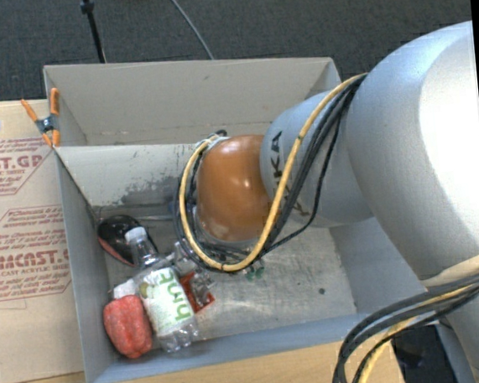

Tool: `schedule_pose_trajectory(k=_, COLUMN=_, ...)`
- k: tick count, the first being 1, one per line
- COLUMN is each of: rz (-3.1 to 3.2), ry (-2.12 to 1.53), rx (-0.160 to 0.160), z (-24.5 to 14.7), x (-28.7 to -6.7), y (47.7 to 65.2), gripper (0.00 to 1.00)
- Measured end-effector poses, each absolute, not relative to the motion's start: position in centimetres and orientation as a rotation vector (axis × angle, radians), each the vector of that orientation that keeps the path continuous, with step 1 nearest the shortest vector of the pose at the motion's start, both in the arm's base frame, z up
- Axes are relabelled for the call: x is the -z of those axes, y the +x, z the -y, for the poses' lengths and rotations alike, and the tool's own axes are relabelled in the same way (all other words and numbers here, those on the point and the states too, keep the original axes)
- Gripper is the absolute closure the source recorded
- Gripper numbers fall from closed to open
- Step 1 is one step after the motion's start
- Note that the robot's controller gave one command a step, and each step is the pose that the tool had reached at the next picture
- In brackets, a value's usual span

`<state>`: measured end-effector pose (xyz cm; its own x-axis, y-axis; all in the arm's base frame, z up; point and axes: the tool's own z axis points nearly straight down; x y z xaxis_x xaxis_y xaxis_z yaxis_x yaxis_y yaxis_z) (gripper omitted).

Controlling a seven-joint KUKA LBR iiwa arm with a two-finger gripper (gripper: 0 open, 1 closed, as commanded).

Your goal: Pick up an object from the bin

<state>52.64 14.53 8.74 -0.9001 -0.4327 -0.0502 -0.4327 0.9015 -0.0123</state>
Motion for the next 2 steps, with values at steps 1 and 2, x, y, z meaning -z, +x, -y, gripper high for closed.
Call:
schedule_pose_trajectory(k=1, rz=-3.058, ry=-0.700, rx=0.014, z=-14.03, x=-8.44, y=51.67, gripper=0.00)
schedule_pose_trajectory(k=2, rz=-3.010, ry=-0.688, rx=-0.001, z=-14.66, x=-8.73, y=52.64, gripper=1.00)
